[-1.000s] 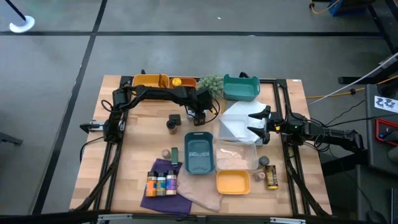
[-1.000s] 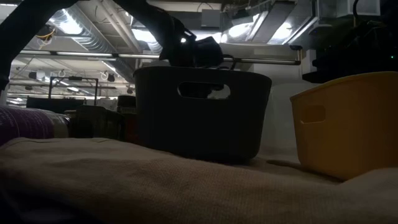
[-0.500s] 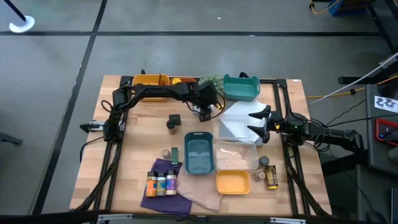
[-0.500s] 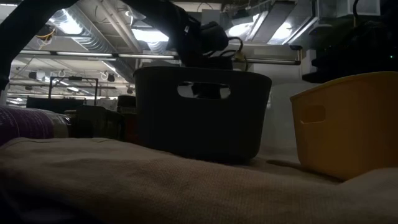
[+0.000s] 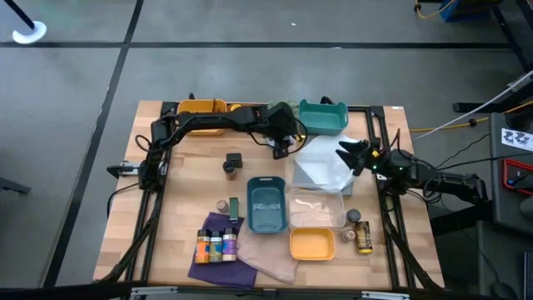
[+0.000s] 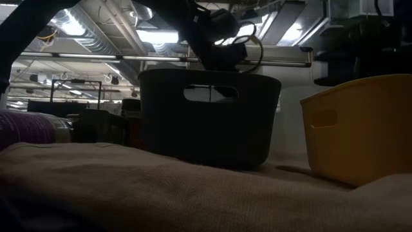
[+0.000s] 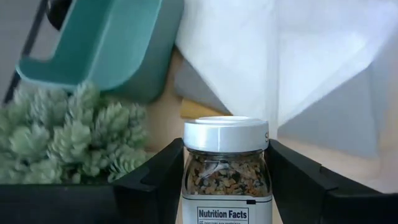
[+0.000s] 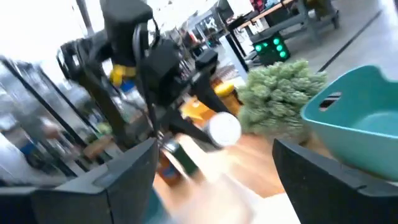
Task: Sort spices by type
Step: Put the white seasoning bottle into the green bin
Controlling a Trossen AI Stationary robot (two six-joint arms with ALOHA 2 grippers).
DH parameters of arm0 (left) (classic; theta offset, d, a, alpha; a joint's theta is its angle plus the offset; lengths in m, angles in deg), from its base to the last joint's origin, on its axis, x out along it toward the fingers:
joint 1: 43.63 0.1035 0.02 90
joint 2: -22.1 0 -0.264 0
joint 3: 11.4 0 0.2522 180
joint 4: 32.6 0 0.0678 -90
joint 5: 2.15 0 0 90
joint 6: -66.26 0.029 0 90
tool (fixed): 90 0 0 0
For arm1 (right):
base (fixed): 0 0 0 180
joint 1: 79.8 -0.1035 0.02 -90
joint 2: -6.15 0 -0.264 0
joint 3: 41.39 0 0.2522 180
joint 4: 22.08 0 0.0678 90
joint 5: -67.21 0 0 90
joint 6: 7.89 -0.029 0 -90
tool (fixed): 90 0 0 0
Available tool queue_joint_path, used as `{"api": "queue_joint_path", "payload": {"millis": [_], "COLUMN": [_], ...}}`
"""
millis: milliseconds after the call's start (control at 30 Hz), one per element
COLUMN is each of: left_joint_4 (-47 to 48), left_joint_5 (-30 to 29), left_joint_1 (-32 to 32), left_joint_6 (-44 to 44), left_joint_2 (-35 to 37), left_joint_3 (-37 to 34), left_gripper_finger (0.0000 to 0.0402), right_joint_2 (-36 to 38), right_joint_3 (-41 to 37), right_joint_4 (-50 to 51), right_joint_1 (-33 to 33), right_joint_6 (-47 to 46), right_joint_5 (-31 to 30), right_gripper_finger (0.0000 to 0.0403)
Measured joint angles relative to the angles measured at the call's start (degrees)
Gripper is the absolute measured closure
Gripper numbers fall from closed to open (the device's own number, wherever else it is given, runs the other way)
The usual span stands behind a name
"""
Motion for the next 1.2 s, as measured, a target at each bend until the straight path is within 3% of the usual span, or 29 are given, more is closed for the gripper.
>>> {"api": "queue_joint_path", "payload": {"millis": [367,667,1000,1200], "left_joint_4": [-8.3,-15.1,-15.6,-15.6], "left_joint_5": [0.1,0.1,-0.1,-2.3], "left_joint_1": [-3.4,-6.5,-9.3,-10.6], "left_joint_6": [4.9,9.3,11.4,13.6], "left_joint_2": [0.0,0.0,0.0,0.0], "left_joint_3": [1.0,1.0,1.0,1.0], "left_gripper_finger": [0.0212,0.0212,0.0212,0.0212], "right_joint_2": [-4.1,-18.7,-33.9,-40.6], "right_joint_3": [6.3,13.9,22.8,25.4], "right_joint_4": [3.3,5.0,9.3,9.3], "right_joint_1": [0.0,0.0,0.0,0.0], "right_joint_6": [-15.7,-22.4,-22.8,-22.7], "right_joint_5": [3.3,9.1,11.0,15.5], "right_gripper_finger": [0.0086,0.0086,0.0086,0.0086]}}
